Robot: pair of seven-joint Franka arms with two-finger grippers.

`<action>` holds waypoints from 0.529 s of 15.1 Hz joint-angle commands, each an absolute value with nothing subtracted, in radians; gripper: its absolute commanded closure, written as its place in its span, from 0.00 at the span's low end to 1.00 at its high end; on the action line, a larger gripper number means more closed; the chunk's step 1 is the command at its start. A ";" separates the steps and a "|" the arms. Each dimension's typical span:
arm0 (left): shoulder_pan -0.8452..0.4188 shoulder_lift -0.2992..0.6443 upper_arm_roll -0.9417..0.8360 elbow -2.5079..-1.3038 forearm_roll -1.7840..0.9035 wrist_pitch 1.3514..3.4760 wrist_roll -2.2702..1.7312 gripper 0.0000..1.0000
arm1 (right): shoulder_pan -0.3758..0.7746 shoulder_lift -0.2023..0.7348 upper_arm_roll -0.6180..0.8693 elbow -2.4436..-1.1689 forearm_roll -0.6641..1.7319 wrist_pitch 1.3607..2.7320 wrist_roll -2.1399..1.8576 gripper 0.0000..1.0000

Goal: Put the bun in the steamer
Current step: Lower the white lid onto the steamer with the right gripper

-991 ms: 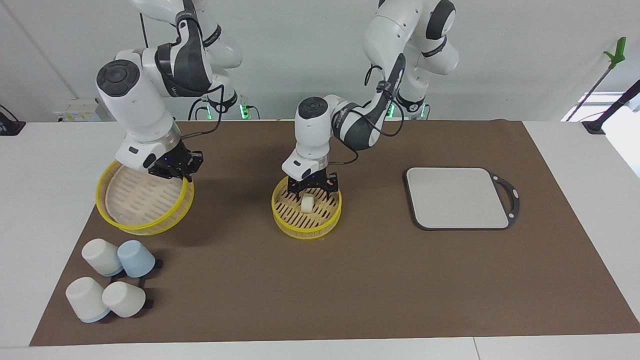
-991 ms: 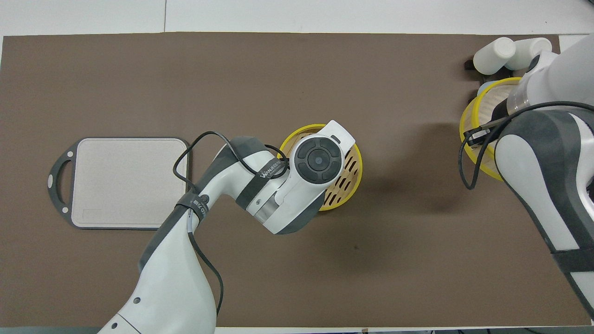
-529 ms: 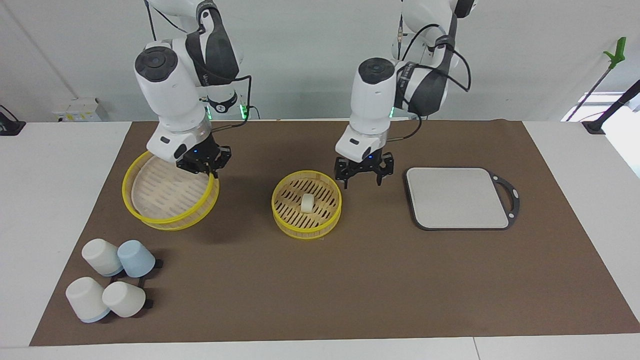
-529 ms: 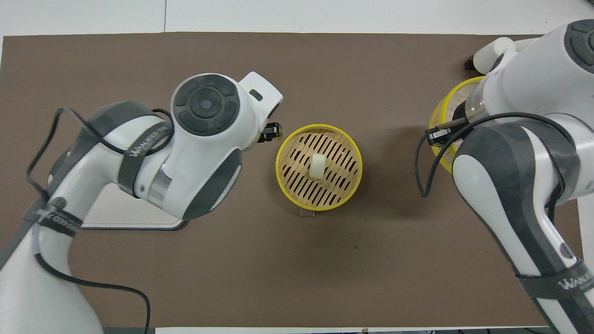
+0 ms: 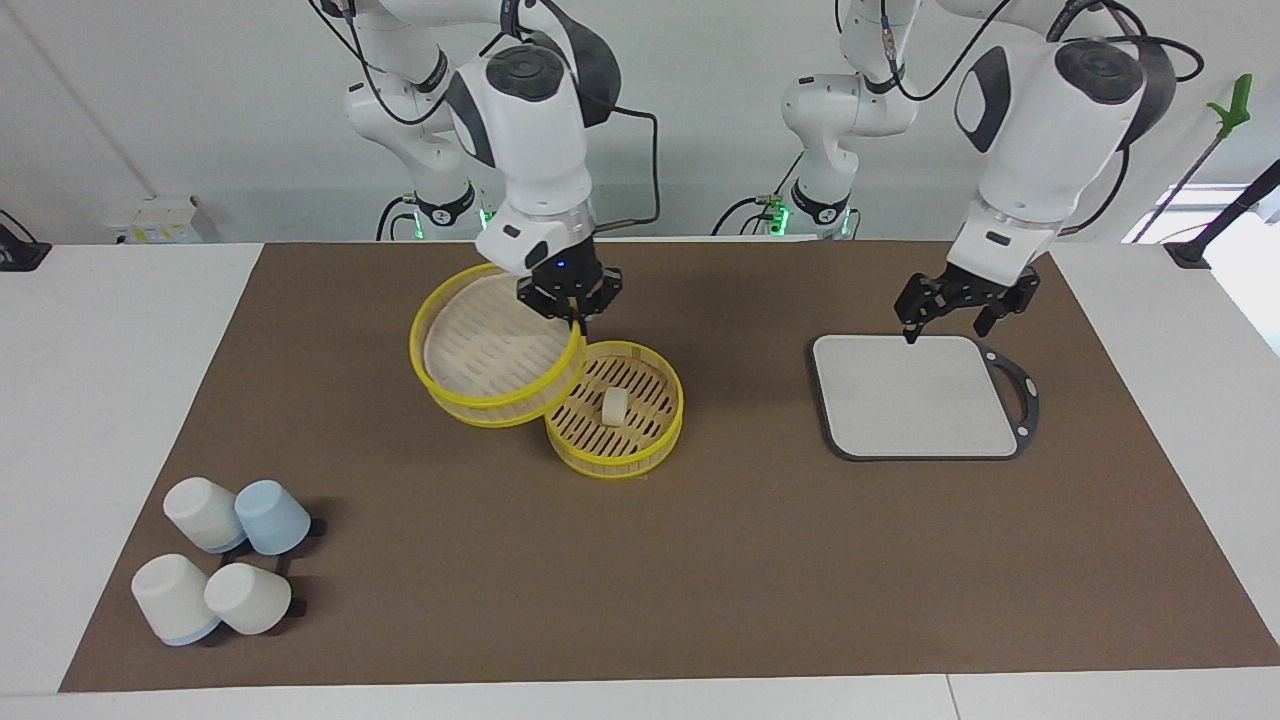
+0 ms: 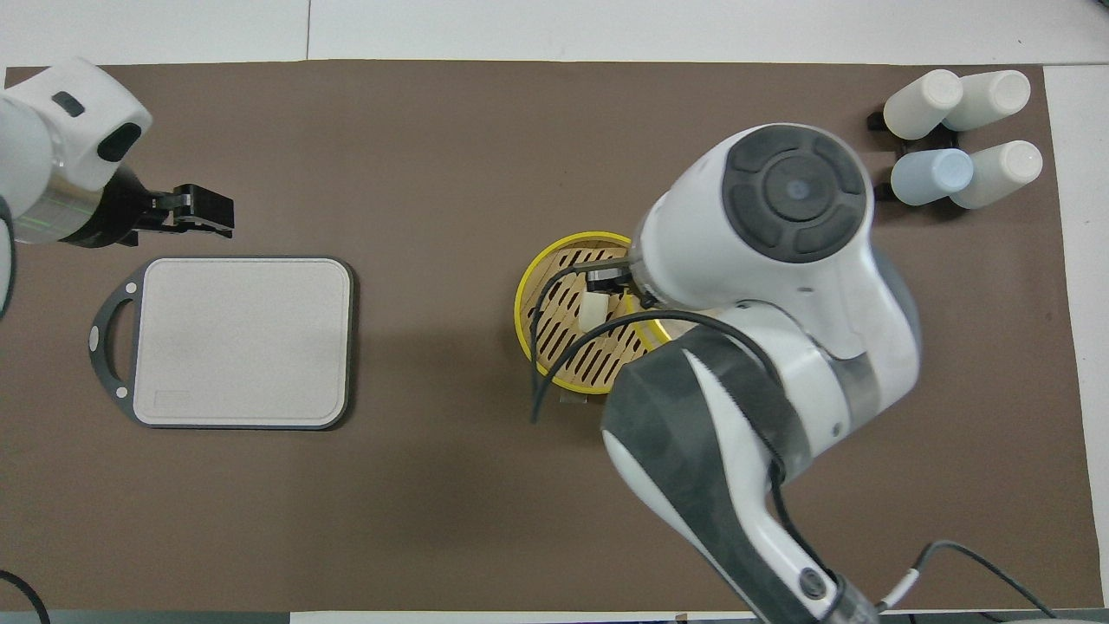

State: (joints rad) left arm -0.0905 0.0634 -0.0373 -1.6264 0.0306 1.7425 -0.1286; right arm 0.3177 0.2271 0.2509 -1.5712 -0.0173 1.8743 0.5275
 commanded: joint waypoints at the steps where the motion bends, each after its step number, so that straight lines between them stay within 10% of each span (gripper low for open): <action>1: -0.057 0.023 -0.048 -1.649 0.017 1.703 -0.072 0.00 | 0.392 0.340 0.244 -1.477 -0.073 1.919 0.615 0.94; 8: -0.009 0.005 -0.044 -1.652 -0.003 1.640 -0.009 0.00 | 0.471 0.459 0.244 -1.479 -0.175 2.025 0.713 0.91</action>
State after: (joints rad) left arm -0.0293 0.0289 -0.0373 -1.6277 0.0227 1.6568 -0.0329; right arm 0.4716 0.4474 0.2476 -1.5143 -0.1558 2.0298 0.6993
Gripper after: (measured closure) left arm 0.000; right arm 0.907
